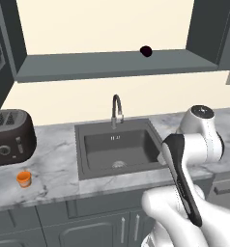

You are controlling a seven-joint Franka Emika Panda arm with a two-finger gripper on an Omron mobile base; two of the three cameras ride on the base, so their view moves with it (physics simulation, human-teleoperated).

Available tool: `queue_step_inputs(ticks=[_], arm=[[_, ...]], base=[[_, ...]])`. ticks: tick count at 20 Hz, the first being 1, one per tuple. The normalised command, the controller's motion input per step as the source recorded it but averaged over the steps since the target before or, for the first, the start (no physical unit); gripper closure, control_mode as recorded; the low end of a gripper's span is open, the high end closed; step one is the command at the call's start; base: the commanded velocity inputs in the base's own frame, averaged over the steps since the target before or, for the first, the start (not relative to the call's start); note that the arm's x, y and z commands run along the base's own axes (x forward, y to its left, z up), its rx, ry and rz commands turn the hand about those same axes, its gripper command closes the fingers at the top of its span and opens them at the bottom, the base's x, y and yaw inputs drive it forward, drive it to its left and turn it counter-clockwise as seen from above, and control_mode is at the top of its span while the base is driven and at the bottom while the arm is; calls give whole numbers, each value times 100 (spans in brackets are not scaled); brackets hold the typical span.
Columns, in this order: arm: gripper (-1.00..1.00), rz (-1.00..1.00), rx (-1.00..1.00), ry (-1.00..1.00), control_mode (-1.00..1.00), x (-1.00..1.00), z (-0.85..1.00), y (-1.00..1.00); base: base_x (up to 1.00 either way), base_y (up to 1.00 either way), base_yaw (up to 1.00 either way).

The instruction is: Pick the jam and honey bottle from the counter and place them in the cabinets closest to them.

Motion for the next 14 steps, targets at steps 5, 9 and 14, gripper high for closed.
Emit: queue_step_inputs(ticks=[5, 9, 14], arm=[[-100, 0, 0, 0, 100, 0, 0, 0], [-100, 0, 0, 0, 100, 0, 0, 0], [-100, 0, 0, 0, 100, 0, 0, 0]], base=[[-42, 10, 0], [-42, 17, 0], [-30, 46, 0]])
